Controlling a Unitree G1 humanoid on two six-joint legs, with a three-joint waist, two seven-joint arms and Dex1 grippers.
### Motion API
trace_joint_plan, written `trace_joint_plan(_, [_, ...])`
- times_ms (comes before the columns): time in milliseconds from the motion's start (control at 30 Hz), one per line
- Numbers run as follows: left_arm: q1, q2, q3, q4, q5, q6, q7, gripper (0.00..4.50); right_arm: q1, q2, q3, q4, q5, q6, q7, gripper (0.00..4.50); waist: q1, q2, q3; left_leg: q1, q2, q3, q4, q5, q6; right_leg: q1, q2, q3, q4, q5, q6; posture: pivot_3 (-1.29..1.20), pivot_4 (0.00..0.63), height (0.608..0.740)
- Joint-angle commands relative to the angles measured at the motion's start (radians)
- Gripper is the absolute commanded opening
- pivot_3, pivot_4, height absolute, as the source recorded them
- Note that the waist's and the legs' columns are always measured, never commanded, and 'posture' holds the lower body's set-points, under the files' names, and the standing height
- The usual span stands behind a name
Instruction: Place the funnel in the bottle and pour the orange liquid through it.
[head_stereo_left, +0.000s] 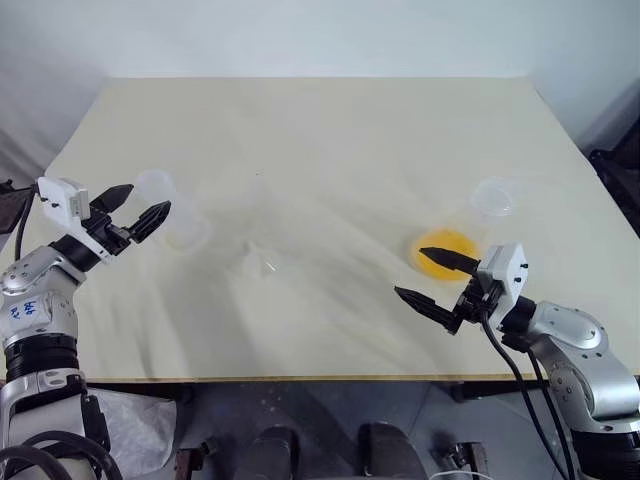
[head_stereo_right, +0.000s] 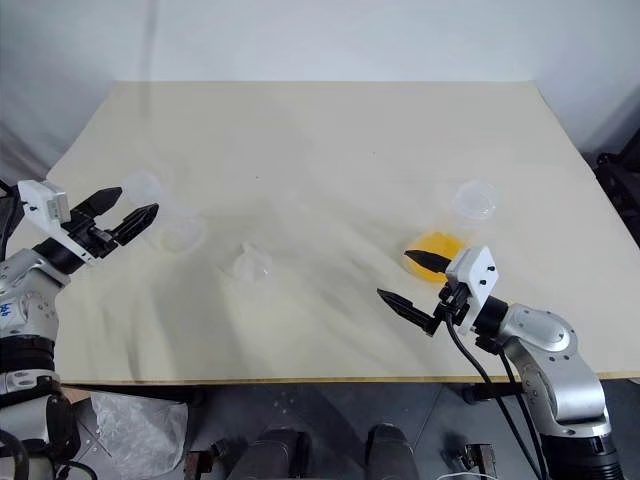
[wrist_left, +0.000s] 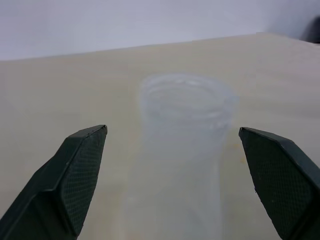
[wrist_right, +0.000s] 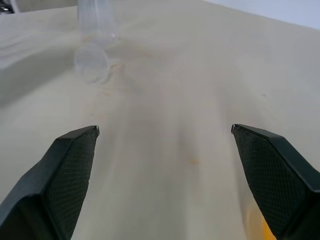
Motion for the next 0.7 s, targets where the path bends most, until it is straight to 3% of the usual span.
trace_joint_plan(33, [-0.068,0.013,-0.006,0.071,0.026,-0.050,-0.013,4.50,0.026,0.006,-0.028,-0.064,0.018,-0.004,-0.028,4.46,0.000,0.000,0.000,0.000,0.000,0.000,0.000,0.000,0.000,0.000,0.000,0.000,0.000,0.000,0.000,0.00,0.150,0.740])
trace_joint_plan(400, [-0.204,0.013,-0.069,0.275,0.114,-0.124,-0.035,4.50,0.060,0.016,-0.028,-0.096,0.008,-0.017,-0.078,4.46,0.002,-0.002,0.001,0.000,-0.002,0.000,0.001,0.000,0.000,-0.002,-0.001,-0.001,0.006,0.000,0.000,0.00,0.150,0.740])
trace_joint_plan(633, [-0.236,0.019,-0.061,0.320,0.117,-0.149,-0.049,2.41,0.065,0.012,-0.027,-0.089,0.003,-0.027,-0.082,4.50,0.002,-0.002,0.001,0.000,-0.001,0.000,0.002,0.000,0.000,-0.002,-0.001,-0.001,0.006,0.000,0.000,0.00,0.150,0.740])
trace_joint_plan(700, [-0.236,0.023,-0.058,0.316,0.114,-0.148,-0.053,2.36,0.062,0.011,-0.027,-0.084,0.002,-0.029,-0.082,4.50,0.002,-0.002,0.001,0.000,-0.001,0.000,0.002,0.000,0.000,-0.002,-0.001,-0.001,0.006,0.000,0.000,0.00,0.150,0.740])
